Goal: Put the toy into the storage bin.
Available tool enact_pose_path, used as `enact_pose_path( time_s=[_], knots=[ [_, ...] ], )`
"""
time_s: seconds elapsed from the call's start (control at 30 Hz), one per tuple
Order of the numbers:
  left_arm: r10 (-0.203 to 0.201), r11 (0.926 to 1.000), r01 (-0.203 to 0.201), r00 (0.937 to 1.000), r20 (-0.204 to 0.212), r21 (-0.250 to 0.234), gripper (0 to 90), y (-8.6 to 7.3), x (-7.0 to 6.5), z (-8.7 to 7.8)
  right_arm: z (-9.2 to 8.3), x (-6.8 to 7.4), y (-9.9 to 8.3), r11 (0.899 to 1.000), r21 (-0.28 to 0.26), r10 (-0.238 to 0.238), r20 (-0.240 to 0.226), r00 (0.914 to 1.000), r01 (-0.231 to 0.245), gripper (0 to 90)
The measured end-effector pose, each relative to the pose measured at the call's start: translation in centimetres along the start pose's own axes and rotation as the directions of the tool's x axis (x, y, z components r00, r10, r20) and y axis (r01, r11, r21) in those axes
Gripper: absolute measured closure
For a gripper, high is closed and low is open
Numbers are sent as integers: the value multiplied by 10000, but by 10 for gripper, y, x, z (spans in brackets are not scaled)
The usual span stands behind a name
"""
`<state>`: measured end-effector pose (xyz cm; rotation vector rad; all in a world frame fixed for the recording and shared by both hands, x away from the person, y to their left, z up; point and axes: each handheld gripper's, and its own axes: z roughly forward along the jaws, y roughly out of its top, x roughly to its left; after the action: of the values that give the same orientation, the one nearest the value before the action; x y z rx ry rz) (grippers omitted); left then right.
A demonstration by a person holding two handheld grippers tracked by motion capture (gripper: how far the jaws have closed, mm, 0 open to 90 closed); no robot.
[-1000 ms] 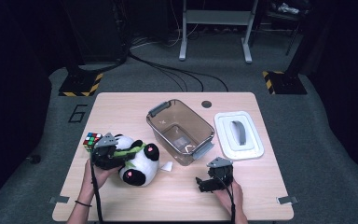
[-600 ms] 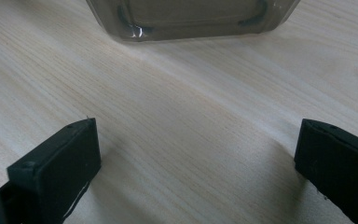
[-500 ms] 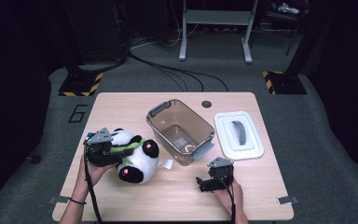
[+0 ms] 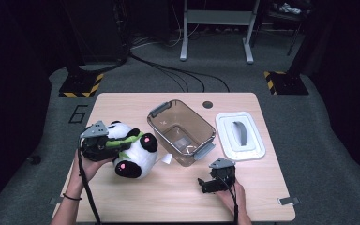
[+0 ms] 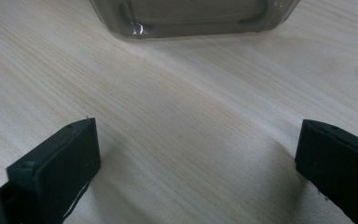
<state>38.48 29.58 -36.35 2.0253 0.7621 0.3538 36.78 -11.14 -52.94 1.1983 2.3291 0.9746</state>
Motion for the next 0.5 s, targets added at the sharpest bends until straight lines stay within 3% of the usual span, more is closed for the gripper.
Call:
enact_pose_path(
  time_s=[0.5],
  knots=[
    [470, 9982, -466, 9988, 100, -386, 748, 33, 0, -7, 0, 0, 0, 10000, -10, 3, 32, 10000, -3, 0]
  ],
)
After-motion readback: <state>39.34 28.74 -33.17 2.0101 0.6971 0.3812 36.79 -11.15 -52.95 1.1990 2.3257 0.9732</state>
